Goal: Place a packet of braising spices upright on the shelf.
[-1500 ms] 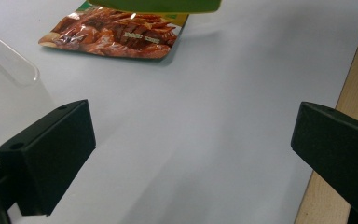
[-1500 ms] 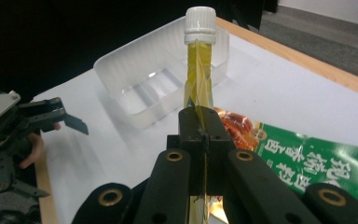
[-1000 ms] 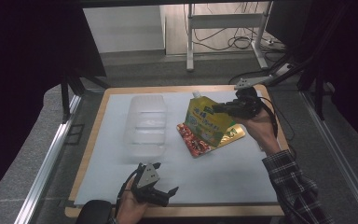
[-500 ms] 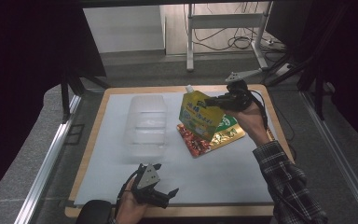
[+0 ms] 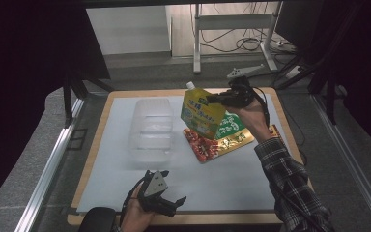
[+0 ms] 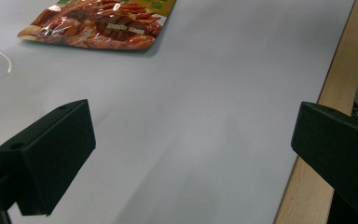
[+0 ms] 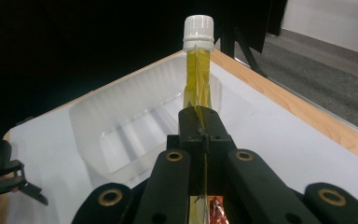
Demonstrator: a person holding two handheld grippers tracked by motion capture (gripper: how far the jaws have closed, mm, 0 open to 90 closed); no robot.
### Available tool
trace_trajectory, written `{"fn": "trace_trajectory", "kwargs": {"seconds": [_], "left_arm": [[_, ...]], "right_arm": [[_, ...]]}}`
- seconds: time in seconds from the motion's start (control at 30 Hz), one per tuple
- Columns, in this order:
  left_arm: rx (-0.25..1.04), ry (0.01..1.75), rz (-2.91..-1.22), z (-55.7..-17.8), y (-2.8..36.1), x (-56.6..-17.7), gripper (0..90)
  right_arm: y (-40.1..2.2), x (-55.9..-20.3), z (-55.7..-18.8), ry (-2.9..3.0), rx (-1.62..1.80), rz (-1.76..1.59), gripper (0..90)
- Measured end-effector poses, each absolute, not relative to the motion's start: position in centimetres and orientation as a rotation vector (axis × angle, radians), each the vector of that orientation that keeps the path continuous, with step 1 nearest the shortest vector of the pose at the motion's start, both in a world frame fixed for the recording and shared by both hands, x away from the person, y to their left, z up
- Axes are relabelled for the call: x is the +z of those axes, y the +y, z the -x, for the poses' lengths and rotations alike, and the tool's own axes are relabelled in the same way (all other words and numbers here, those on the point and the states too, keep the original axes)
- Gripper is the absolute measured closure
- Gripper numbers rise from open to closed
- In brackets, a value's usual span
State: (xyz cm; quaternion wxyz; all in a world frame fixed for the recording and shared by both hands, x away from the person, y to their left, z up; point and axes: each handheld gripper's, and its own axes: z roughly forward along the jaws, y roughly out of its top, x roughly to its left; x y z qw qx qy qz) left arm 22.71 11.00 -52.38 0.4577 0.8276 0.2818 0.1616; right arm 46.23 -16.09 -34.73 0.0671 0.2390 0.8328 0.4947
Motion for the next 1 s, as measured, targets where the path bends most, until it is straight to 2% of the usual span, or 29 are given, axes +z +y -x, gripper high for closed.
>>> {"fn": "trace_trajectory", "kwargs": {"seconds": [1.0], "left_arm": [[0.385, 0.686, -2.057, -22.7, 10.9, -52.4, 0.0]], "right_arm": [[-11.7, -33.9, -50.2, 2.501, 1.534, -0.678, 89.0]]}}
